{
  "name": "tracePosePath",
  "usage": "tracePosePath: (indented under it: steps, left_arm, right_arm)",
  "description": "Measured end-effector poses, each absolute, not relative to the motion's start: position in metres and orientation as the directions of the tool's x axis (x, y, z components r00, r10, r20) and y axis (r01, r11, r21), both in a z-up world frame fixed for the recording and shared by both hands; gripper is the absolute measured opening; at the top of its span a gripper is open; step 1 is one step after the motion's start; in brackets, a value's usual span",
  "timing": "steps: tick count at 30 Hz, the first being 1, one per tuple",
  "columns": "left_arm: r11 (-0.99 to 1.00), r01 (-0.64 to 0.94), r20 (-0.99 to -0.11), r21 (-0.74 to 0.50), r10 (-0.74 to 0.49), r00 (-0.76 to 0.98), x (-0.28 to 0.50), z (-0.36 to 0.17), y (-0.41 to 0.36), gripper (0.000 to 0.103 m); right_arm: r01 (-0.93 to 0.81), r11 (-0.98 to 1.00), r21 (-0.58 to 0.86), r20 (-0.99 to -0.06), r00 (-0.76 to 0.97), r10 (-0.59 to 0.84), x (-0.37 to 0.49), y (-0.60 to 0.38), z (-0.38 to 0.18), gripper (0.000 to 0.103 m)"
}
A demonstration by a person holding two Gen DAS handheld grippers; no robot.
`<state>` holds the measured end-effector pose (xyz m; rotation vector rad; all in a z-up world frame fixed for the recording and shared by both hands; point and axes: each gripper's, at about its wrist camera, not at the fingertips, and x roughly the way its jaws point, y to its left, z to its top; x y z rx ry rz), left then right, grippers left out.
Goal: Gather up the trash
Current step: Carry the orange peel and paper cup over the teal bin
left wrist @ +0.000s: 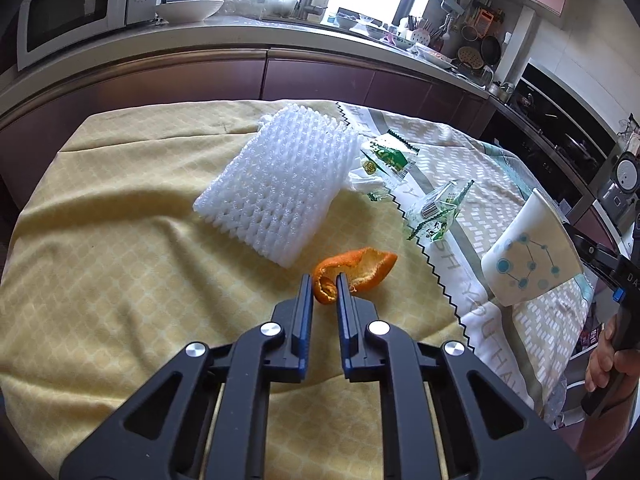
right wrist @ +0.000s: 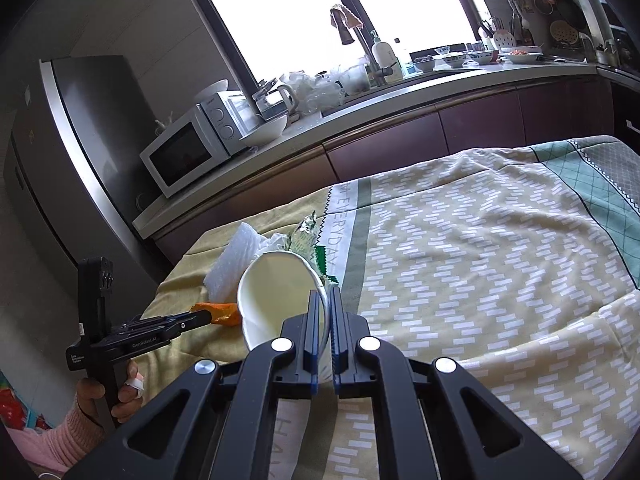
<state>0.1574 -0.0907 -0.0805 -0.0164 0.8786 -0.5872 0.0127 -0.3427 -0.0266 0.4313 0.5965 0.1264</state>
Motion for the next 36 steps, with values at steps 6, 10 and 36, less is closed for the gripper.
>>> tracePosePath:
  steps: [6,10,36]
  left_arm:
    - [0.855,0.465,-0.699,-0.232,-0.479,0.531,0.139,-0.069,-0.066,0.010]
    - [0.869,0.442,-0.691,-0.224,-0.461,0.557,0.131,-0.064,-0.046,0.010]
    - [0.939,0.275,-0.639,-0.207,-0.343,0.689,0.086,-0.041,0.069,0.010]
  right_arm:
    - [-0.050,0.884,0.465,-0.493,0.815,0.305,0.018,-0.325,-0.025,0.004]
    - [-0.098,0.865,0.491,-0.478,0.800,0.362,0.024,-0.308,-0.026,0.004]
    - [-0.290,0.786,0.545,-0.444,0.696,0.564,0.065,-0.216,-0.023,0.004]
